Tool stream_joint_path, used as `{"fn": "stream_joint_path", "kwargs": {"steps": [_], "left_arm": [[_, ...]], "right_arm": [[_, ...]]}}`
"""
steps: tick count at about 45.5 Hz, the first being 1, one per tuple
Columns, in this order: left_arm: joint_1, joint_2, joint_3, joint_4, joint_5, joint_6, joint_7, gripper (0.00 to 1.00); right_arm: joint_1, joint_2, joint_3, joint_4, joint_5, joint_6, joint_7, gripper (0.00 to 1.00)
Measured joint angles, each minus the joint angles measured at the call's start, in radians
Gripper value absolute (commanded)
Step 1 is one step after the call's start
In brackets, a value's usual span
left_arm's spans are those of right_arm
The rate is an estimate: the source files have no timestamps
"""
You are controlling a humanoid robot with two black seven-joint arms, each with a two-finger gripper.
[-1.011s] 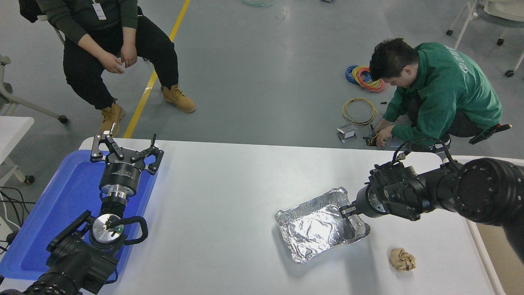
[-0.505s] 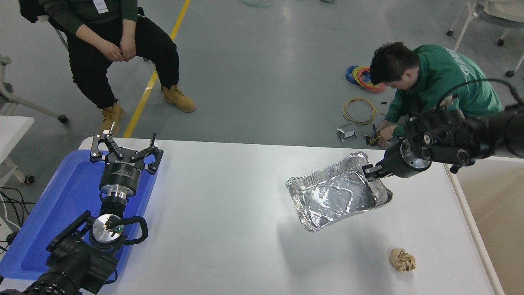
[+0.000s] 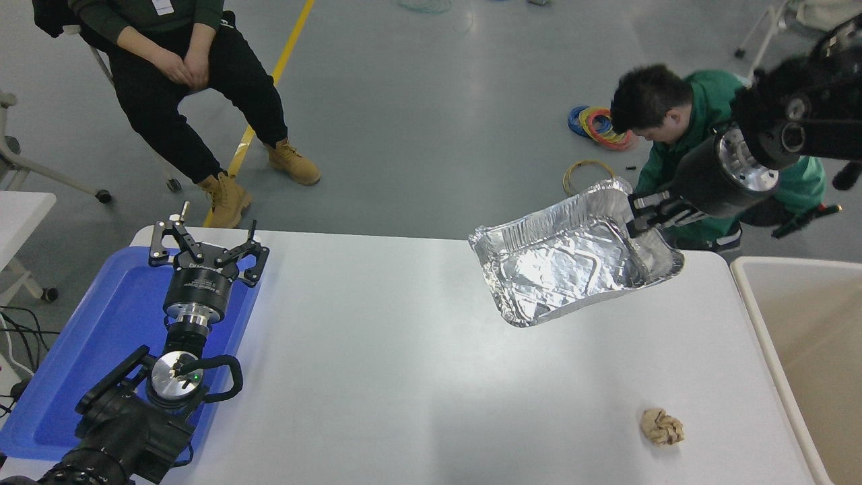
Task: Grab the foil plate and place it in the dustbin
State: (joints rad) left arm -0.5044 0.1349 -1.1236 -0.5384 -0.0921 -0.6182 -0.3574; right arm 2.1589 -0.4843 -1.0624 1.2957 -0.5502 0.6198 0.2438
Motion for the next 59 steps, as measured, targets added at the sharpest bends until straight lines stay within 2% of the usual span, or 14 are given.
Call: {"fn": "stream_joint_path", "kwargs": {"steps": [19,32,48,59], "left_arm": [[0.0,0.0,-0.001,0.0,0.0,0.0,0.0,1.0],[0.0,0.0,-0.001,0.0,0.0,0.0,0.0,1.0],[0.0,0.0,0.0,0.0,0.0,0.0,0.0,1.0],[0.0,-0.001,0.0,0.0,0.0,0.0,0.0,1.0]], "right_arm": [[0.134,-0.027,0.008,0.069,-0.002,0.058,0.0,0.0],[0.058,-0.09,-0.005,-0.025,-0.005,0.061,-0.001,0.0],[-0.264,-0.201,-0.018,-0.42,0.011,0.059,0.0,0.0],[-0.603,-0.261,0.005,-0.769,0.151,0.013,-0.004,0.0]]}}
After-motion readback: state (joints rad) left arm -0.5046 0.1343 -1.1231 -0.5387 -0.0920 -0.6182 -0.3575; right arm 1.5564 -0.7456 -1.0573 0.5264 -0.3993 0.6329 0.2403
